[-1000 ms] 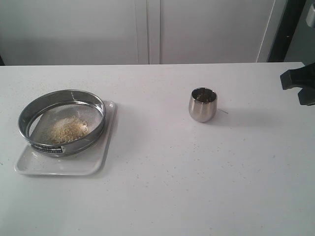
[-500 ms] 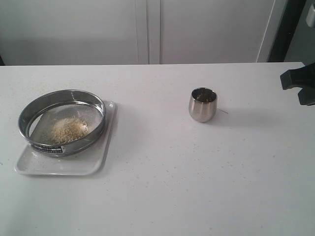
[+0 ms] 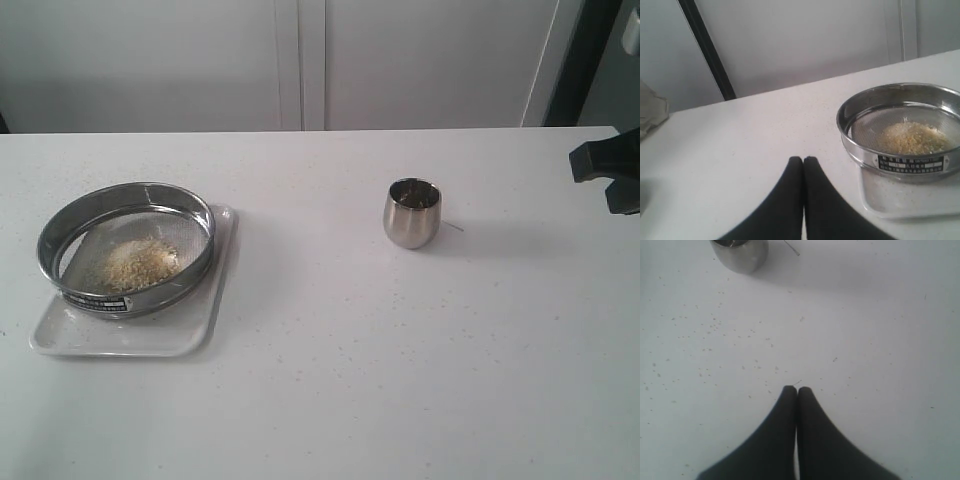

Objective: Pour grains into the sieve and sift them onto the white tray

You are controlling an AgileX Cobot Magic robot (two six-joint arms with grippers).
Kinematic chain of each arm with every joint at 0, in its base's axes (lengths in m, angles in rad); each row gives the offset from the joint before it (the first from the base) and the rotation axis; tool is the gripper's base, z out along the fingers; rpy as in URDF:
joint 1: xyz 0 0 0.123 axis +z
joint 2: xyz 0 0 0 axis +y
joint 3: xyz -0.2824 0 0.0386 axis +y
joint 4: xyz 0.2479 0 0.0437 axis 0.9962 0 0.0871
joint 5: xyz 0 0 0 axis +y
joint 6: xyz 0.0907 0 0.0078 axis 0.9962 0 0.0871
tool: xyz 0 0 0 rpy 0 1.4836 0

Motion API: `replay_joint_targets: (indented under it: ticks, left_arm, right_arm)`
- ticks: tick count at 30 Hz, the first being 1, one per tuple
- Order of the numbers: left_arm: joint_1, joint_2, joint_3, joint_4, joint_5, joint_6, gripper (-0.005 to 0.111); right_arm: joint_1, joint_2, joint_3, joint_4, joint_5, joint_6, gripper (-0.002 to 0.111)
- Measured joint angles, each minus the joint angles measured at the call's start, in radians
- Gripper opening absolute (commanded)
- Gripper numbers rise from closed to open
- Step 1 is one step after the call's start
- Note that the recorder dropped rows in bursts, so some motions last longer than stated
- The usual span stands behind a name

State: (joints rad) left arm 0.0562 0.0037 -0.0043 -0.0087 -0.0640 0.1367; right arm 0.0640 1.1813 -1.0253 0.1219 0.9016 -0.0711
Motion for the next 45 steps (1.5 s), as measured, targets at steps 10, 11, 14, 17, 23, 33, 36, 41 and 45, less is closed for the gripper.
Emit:
replay_joint_targets:
  ticks: [10,11,14,17,23,33,36,41,45]
  left_arm:
    - [0.000,0.000,-0.020,-0.028,-0.129,-0.020,0.000]
    - [0.000,0.000,-0.029,-0.028,-0.129,-0.020,0.000]
    - [0.000,0.000,-0.064,-0.029,-0.133,-0.022,0.000]
    - [0.000,0.000,-0.101,-0.030,-0.134,-0.022,0.000]
    - [0.000,0.085,-0.179,-0.031,-0.134,-0.022,0.000]
    - [0.000,0.294,-0.318,-0.031,-0.156,-0.022,0.000]
    - [0.000,0.317,-0.322,-0.031,-0.180,-0.022,0.000]
    - [0.000,0.319,-0.322,-0.031,-0.207,-0.026,0.000]
    - [0.000,0.321,-0.322,-0.031,-0.229,-0.068,0.000]
  right_arm:
    - [0.000,0.000,0.000,0.000,0.000,0.000,0.000]
    - [0.000,0.000,0.000,0.000,0.000,0.000,0.000]
    - [0.000,0.000,0.000,0.000,0.000,0.000,0.000]
    - [0.000,0.000,0.000,0.000,0.000,0.000,0.000]
    - [0.000,0.000,0.000,0.000,0.000,0.000,0.000]
    - [0.000,0.000,0.000,0.002,0.000,0.000,0.000]
    - [0.000,0.000,0.000,0.002,0.000,0.000,0.000]
    - [0.000,0.000,0.000,0.002,0.000,0.000,0.000]
    - [0.000,0.000,0.000,0.002,0.000,0.000,0.000]
